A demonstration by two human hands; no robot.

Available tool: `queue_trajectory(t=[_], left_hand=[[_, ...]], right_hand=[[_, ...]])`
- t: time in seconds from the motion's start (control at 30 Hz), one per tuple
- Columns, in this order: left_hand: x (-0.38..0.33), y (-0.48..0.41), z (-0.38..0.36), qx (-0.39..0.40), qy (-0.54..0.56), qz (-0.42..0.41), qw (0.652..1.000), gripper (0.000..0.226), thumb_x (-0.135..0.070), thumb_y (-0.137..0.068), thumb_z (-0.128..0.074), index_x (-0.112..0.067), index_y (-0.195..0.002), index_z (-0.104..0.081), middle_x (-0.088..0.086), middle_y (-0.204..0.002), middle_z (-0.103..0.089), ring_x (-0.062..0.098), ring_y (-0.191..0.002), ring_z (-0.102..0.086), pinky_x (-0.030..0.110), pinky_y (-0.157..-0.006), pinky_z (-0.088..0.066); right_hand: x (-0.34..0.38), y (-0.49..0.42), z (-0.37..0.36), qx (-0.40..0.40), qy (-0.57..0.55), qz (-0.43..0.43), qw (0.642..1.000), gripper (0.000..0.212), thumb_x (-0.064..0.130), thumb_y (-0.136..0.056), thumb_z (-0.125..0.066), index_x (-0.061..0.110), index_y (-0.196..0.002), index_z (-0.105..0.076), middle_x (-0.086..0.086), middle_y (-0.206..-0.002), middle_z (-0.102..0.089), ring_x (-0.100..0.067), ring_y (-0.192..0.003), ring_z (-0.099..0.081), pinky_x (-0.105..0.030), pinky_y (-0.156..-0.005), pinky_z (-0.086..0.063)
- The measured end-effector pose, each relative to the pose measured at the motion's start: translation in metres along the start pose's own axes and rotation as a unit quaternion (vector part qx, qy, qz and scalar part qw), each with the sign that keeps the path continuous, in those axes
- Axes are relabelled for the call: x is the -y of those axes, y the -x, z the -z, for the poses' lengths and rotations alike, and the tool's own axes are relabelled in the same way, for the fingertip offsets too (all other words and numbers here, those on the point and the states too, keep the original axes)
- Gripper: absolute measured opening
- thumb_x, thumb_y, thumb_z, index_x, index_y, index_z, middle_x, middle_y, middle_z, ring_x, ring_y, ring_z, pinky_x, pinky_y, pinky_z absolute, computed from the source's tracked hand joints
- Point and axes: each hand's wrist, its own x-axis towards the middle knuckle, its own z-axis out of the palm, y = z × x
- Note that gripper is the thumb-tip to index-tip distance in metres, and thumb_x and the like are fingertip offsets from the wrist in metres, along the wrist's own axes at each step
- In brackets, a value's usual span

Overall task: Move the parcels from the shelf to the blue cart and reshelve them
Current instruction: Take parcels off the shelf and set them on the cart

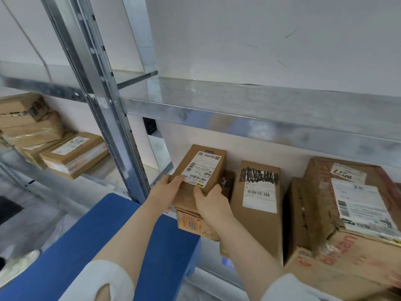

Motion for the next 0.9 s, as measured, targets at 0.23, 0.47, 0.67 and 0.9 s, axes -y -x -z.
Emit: queue_trajectory(t=[0.23, 0.47, 0.67, 0.9], left_hand=[[-0.002, -0.014, 0.008, 0.096, 0.063, 0.087, 0.990, 0.040, -0.064, -0.078, -0.062, -0.038, -0.107, -0.053, -0.009, -0.101, -0.060, 0.017, -0.090, -0.058, 0.037, -0.070, -0.049], [0.000, -0.013, 0.006, 0.105, 0.117, -0.003, 0.988, 0.034, -0.043, -0.088, -0.061, -0.047, -0.121, -0.051, -0.012, -0.107, -0.062, 0.010, -0.097, -0.057, 0.036, -0.076, -0.049], [-0.005, -0.001, 0.009, 0.109, 0.101, -0.082, 0.986, 0.052, -0.035, -0.097, -0.052, -0.047, -0.142, -0.029, -0.013, -0.126, -0.051, 0.007, -0.103, -0.053, 0.039, -0.090, -0.051], [-0.001, 0.001, 0.010, 0.096, 0.019, -0.136, 0.986, 0.049, -0.039, -0.098, -0.047, -0.047, -0.143, -0.028, -0.013, -0.139, -0.041, 0.014, -0.120, -0.044, 0.039, -0.102, -0.044]], right_hand=[[0.001, -0.018, -0.013, -0.012, -0.158, -0.095, 0.983, 0.084, 0.061, -0.086, -0.047, 0.023, -0.151, -0.011, -0.009, -0.138, -0.045, -0.029, -0.117, -0.049, -0.048, -0.096, -0.047], [-0.004, -0.021, -0.019, -0.043, -0.206, -0.071, 0.975, 0.086, 0.057, -0.083, -0.054, 0.047, -0.147, 0.004, -0.002, -0.135, -0.050, -0.026, -0.114, -0.053, -0.048, -0.096, -0.047], [-0.005, -0.019, -0.017, -0.061, -0.163, -0.027, 0.984, 0.082, 0.053, -0.087, -0.051, 0.055, -0.143, 0.009, 0.006, -0.111, -0.050, -0.021, -0.097, -0.058, -0.045, -0.090, -0.052], [-0.007, -0.019, -0.016, -0.065, -0.118, 0.011, 0.991, 0.074, 0.051, -0.091, -0.048, 0.055, -0.144, 0.004, 0.003, -0.118, -0.054, -0.019, -0.092, -0.056, -0.045, -0.088, -0.054]])
